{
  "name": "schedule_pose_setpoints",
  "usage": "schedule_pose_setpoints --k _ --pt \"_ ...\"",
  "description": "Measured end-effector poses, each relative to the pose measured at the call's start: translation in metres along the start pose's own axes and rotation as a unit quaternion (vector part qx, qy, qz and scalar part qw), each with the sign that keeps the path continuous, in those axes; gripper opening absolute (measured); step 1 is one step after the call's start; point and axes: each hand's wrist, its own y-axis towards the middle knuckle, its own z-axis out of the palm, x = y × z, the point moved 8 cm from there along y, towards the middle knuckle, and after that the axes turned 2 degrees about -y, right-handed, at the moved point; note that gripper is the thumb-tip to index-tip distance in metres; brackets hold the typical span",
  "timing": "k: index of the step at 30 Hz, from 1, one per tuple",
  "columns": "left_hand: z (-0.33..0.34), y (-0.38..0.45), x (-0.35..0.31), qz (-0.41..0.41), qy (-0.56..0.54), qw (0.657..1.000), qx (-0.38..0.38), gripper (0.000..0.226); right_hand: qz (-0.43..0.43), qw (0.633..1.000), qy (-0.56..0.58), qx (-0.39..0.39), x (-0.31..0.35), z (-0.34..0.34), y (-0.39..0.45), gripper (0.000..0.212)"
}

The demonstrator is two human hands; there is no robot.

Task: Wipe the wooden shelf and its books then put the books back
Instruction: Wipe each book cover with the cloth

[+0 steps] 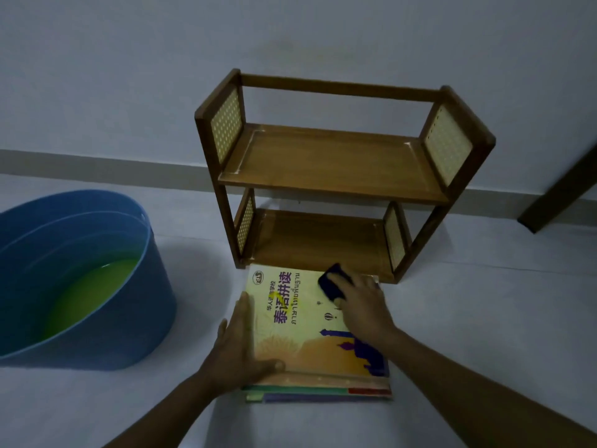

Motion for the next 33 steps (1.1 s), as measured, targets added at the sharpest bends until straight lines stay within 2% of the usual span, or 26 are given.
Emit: schedule_pose_setpoints --k 2,3,4,6,8,10,11,14,16,18,20,22,23,25,28,29,30,31,33 --pt "-0.001 0.001 -0.004 -0.001 -0.001 1.0 0.008 0.128 0.055 0.998 -0.02 -0.025 0.0 -0.002 0.003 0.057" --pt "-0.001 0.001 -0.005 -0.004 -0.003 1.0 0.014 0.131 0.046 0.999 -0.021 -0.02 0.016 0.001 -0.004 0.062" --pt "-0.001 0.003 -0.003 -0.01 -0.012 1.0 0.018 0.134 0.019 1.0 -0.014 -0.005 0.037 0.008 -0.014 0.068" --pt "0.0 0.003 0.003 -0.015 -0.043 0.999 0.011 0.14 -0.086 0.995 0.002 0.04 0.089 0.024 -0.042 0.073" --pt "0.003 0.003 0.008 0.001 -0.081 0.997 0.005 0.14 -0.206 0.976 -0.003 0.075 0.125 0.033 -0.056 0.07" --pt "0.003 0.002 0.012 0.001 -0.111 0.994 0.002 0.143 -0.251 0.966 -0.003 0.067 0.129 0.032 -0.037 0.065" --pt "0.002 0.001 0.012 -0.001 -0.112 0.994 0.002 0.144 -0.23 0.972 0.0 0.052 0.122 0.03 -0.017 0.062" --pt "-0.002 0.002 0.009 -0.004 -0.134 0.991 -0.007 0.145 -0.059 0.998 0.032 0.02 0.081 0.019 0.041 0.057" --pt "-0.004 0.002 0.008 -0.014 -0.166 0.986 -0.005 0.14 0.012 1.0 0.026 -0.012 0.078 0.009 0.046 0.061" --pt "-0.006 0.0 0.004 -0.005 -0.177 0.984 -0.006 0.138 -0.041 0.999 0.013 0.007 0.114 0.017 0.022 0.065" --pt "-0.006 0.0 0.005 0.02 -0.171 0.985 -0.019 0.139 -0.165 0.986 0.027 0.026 0.161 0.034 -0.016 0.063" --pt "-0.006 -0.004 0.015 0.018 -0.172 0.984 -0.038 0.141 -0.241 0.97 0.016 0.033 0.173 0.044 -0.02 0.061" --pt "-0.005 -0.007 0.023 0.001 -0.17 0.985 -0.043 0.143 -0.248 0.968 0.012 0.031 0.166 0.043 -0.007 0.061" --pt "-0.005 -0.01 0.03 -0.025 -0.164 0.985 -0.039 0.144 -0.205 0.979 -0.006 0.021 0.139 0.035 0.025 0.063" --pt "-0.008 -0.005 0.028 -0.031 -0.151 0.987 -0.038 0.141 -0.027 0.999 0.022 -0.004 0.079 0.014 0.06 0.063" --pt "-0.01 -0.003 0.027 -0.034 -0.147 0.988 -0.04 0.14 0.009 0.999 0.028 -0.013 0.072 0.008 0.057 0.063" --pt "-0.01 0.001 0.024 -0.032 -0.148 0.988 -0.04 0.139 0.008 1.0 0.023 -0.011 0.076 0.007 0.048 0.064" --pt "-0.01 0.003 0.023 -0.029 -0.148 0.988 -0.042 0.139 -0.034 0.999 0.012 0.0 0.095 0.011 0.034 0.066" --pt "-0.007 0.006 0.015 -0.002 -0.141 0.989 -0.051 0.139 -0.189 0.982 0.012 0.023 0.144 0.024 -0.002 0.068"
